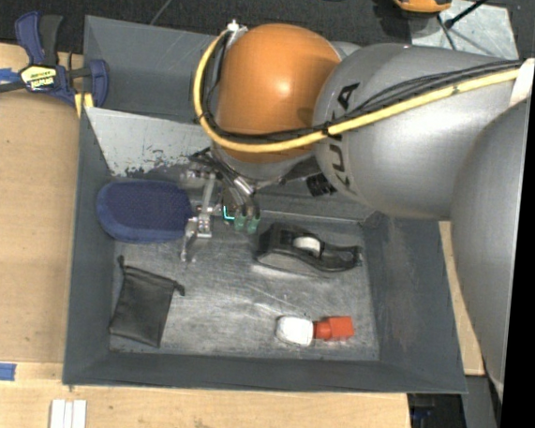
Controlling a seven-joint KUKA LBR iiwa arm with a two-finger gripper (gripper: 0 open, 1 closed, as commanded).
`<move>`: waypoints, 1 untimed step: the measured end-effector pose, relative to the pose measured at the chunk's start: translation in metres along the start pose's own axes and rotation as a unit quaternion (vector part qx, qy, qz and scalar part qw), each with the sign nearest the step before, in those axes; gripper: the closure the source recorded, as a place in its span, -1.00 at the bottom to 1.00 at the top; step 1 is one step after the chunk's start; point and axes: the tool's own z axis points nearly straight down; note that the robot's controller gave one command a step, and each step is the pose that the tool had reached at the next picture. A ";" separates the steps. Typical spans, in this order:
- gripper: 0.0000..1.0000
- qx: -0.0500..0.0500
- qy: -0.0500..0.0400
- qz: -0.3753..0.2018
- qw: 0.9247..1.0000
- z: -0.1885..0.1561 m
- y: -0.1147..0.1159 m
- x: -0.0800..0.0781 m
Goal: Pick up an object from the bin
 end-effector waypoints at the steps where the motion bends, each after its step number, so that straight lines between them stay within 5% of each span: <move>1: -1.00 -0.002 -0.012 -0.097 0.995 0.131 0.018 -0.024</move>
Offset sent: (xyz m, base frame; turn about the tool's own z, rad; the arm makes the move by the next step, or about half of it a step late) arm 0.0170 0.0173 -0.1374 -0.1954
